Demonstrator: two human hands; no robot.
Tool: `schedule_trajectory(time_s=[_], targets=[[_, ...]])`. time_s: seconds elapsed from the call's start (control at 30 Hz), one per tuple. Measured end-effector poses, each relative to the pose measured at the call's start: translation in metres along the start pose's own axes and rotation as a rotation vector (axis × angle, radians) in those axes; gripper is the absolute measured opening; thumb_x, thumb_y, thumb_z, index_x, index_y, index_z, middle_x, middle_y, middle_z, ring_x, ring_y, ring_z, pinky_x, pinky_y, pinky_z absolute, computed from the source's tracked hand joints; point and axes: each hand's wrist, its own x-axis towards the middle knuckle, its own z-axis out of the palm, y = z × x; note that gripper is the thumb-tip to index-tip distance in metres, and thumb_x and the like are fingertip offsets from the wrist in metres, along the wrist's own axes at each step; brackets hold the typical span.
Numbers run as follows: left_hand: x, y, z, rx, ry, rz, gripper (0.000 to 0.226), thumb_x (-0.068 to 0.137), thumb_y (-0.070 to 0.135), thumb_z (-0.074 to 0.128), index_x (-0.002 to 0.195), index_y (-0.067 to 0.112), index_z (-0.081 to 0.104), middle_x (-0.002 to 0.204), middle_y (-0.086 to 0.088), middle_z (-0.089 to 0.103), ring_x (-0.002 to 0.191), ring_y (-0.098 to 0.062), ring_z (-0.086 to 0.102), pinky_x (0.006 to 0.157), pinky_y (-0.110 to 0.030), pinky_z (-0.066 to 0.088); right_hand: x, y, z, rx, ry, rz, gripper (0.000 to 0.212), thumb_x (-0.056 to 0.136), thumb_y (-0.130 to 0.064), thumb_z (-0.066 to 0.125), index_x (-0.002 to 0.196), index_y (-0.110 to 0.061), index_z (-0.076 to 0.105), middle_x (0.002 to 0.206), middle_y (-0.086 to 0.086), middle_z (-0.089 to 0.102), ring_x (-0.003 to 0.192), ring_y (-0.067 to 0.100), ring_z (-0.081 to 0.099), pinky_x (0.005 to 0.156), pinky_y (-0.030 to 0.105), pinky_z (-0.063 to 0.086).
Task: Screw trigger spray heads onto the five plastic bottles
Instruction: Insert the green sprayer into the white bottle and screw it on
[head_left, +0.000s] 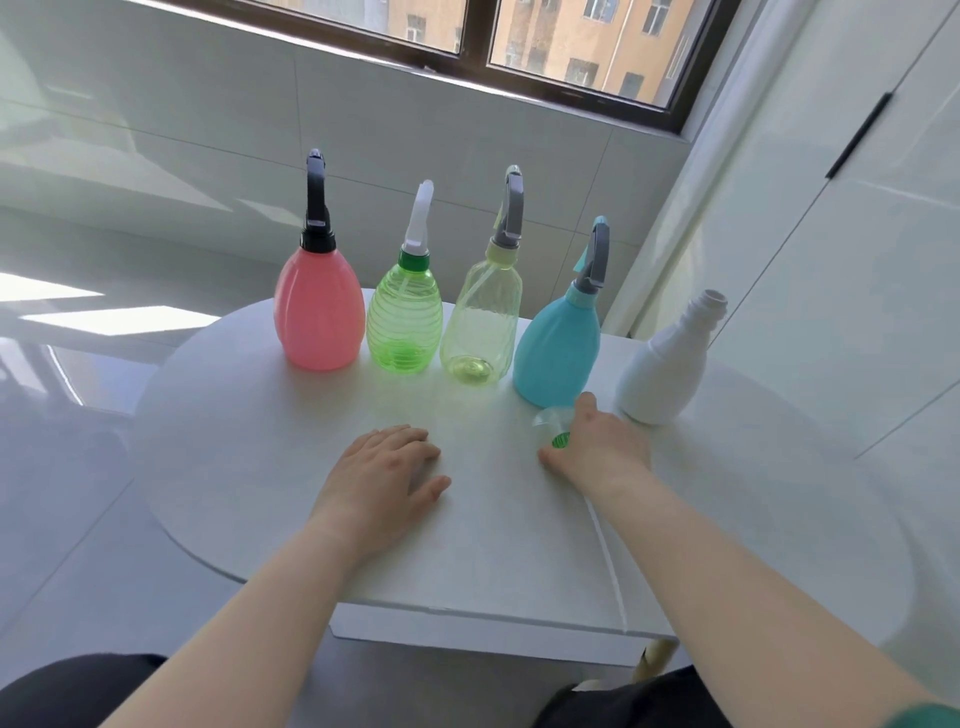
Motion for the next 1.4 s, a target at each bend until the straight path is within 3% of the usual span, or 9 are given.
schedule_trajectory(time_s=[0.17,0.33,0.5,0.6,0.73,0.83,1.07,1.2,1.4], targets=[[0.000,0.002,-0.002,0.001,0.007,-0.019,0.038,0.088,0.041,0.043,0.123,0.026,0.047,0.143,0.008,0.037,0.134,-0.010,0.025,0.108,-0.024,0.011,-0.005,0.017,-0.013,0.450,-0.044,0.062,0.037,0.074,-0.032,0.061,0.096,-0.012,0.039,0.083,0.003,0.049,0.074,0.026,0.052,0.063,0.032,0.043],[-0.003,0.005,-0.005,0.001,0.001,-0.029,0.038,0.087,0.038,0.047,0.122,0.025,0.049,0.141,0.007,0.040,0.133,-0.011,0.027,0.106,-0.022,0.013,-0.019,0.043,-0.039,1.033,-0.088,0.027,0.029,0.077,-0.027,0.064,0.098,-0.013,0.049,0.077,0.001,0.059,0.049,0.012,0.052,0.035,0.017,0.037],[-0.006,0.012,-0.008,-0.005,-0.021,-0.073,0.032,0.084,0.029,0.055,0.115,0.021,0.056,0.135,0.003,0.047,0.129,-0.015,0.035,0.105,-0.025,0.019,-0.032,0.088,-0.042,1.582,-0.130,-0.020,0.013,0.079,-0.025,0.057,0.088,-0.016,0.060,0.079,0.000,0.066,0.046,0.006,0.051,0.040,0.016,0.039],[-0.005,0.033,-0.011,-0.142,0.031,-0.099,0.019,0.082,0.017,0.059,0.100,0.017,0.064,0.110,0.003,0.061,0.108,-0.016,0.052,0.088,-0.016,0.029,-0.028,0.123,-0.043,1.835,-0.135,-0.110,0.021,0.069,-0.031,0.053,0.083,-0.017,0.062,0.072,-0.006,0.073,0.049,0.006,0.055,0.044,0.015,0.042],[0.017,0.089,-0.006,-0.241,0.016,0.027,0.015,0.079,0.013,0.062,0.092,0.019,0.066,0.092,0.013,0.060,0.087,-0.008,0.053,0.069,0.004,0.029,-0.018,0.160,-0.044,2.010,-0.027,-0.118,0.024,0.076,-0.029,0.048,0.071,-0.022,0.070,0.071,-0.008,0.073,0.054,0.005,0.061,0.048,0.013,0.045],[0.052,0.135,0.007,-0.385,0.003,0.038,0.021,0.080,0.019,0.060,0.101,0.022,0.063,0.097,0.010,0.060,0.093,-0.012,0.055,0.076,-0.010,0.034,-0.012,0.177,-0.036,2.103,0.028,-0.043,0.037,0.088,-0.024,0.040,0.067,-0.021,0.071,0.070,-0.008,0.073,0.058,0.004,0.064,0.051,0.014,0.049],[0.133,0.204,0.045,-0.554,0.041,-0.100,0.068,0.079,0.028,0.062,0.135,0.020,0.025,0.142,0.000,0.032,0.125,-0.015,0.035,0.101,-0.030,0.031,-0.003,0.204,-0.028,2.138,0.122,-0.006,0.016,0.087,-0.010,0.041,0.087,-0.014,0.057,0.067,-0.008,0.072,0.063,0.006,0.067,0.058,0.018,0.054],[0.163,0.217,0.049,-0.588,-0.050,-0.115,0.078,0.074,0.030,0.067,0.136,0.024,0.021,0.143,0.000,0.027,0.124,-0.019,0.036,0.093,-0.030,0.032,0.001,0.207,-0.022,2.124,0.137,-0.002,0.014,0.084,-0.008,0.046,0.086,-0.013,0.059,0.064,-0.007,0.072,0.061,0.008,0.066,0.058,0.019,0.055],[0.181,0.210,0.066,-0.589,-0.045,-0.163,0.103,0.064,0.030,0.076,0.139,0.027,0.007,0.148,0.001,0.024,0.131,-0.021,0.030,0.100,-0.033,0.029,0.004,0.211,-0.016,2.144,0.169,-0.034,0.023,0.063,-0.018,0.056,0.085,-0.014,0.059,0.066,-0.005,0.073,0.064,0.010,0.068,0.060,0.020,0.056]])
